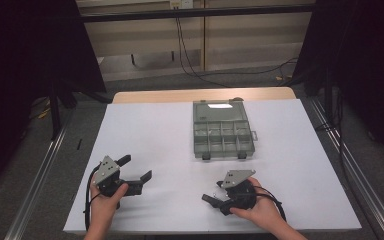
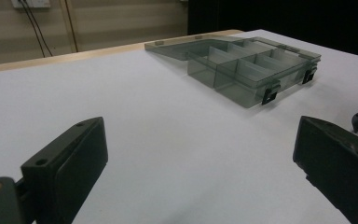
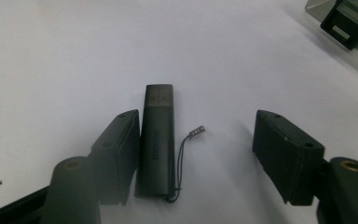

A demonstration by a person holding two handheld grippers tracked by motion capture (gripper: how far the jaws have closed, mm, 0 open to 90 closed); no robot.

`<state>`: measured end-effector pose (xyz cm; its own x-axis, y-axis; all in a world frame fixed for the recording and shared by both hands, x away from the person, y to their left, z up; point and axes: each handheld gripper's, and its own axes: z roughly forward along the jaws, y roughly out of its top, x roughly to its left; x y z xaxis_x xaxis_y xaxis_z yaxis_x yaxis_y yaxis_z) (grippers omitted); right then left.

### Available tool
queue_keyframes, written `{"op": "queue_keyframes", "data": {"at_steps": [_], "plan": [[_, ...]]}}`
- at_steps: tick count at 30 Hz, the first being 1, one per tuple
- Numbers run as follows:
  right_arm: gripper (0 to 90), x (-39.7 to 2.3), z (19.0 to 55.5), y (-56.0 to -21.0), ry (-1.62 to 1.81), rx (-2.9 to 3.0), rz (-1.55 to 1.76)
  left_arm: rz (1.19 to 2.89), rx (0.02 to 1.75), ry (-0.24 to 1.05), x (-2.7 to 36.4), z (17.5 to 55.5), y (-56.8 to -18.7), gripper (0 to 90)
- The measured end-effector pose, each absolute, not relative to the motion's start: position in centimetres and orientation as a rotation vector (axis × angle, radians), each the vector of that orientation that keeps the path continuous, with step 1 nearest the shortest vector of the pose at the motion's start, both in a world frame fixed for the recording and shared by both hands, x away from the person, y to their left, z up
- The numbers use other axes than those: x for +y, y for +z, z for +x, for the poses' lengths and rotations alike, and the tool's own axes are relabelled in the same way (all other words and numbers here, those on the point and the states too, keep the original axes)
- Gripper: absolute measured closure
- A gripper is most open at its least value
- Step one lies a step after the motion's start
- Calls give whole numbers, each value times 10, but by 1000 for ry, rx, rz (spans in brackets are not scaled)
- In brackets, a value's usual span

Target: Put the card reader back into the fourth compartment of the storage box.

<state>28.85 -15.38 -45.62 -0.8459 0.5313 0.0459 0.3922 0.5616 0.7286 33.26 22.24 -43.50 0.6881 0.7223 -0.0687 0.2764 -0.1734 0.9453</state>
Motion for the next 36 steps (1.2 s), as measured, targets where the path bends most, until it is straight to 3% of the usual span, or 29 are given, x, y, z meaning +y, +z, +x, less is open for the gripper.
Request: {"op": "queue_keyframes", "data": {"at_steps": [7,8,14,17,36], "plan": [[446,-152,288,-455,1157,2634,757,1739,804,478,223,332,-434,32],[517,-151,287,-454,1153,2642,738,1740,804,478,223,332,-434,32],[616,-148,285,-452,1147,2663,723,1741,799,476,222,332,-434,32],[737,-148,285,-452,1161,2661,711,1742,797,476,222,332,-434,32],[742,-152,293,-450,1202,2694,787,1740,795,477,223,333,-434,32]]}}
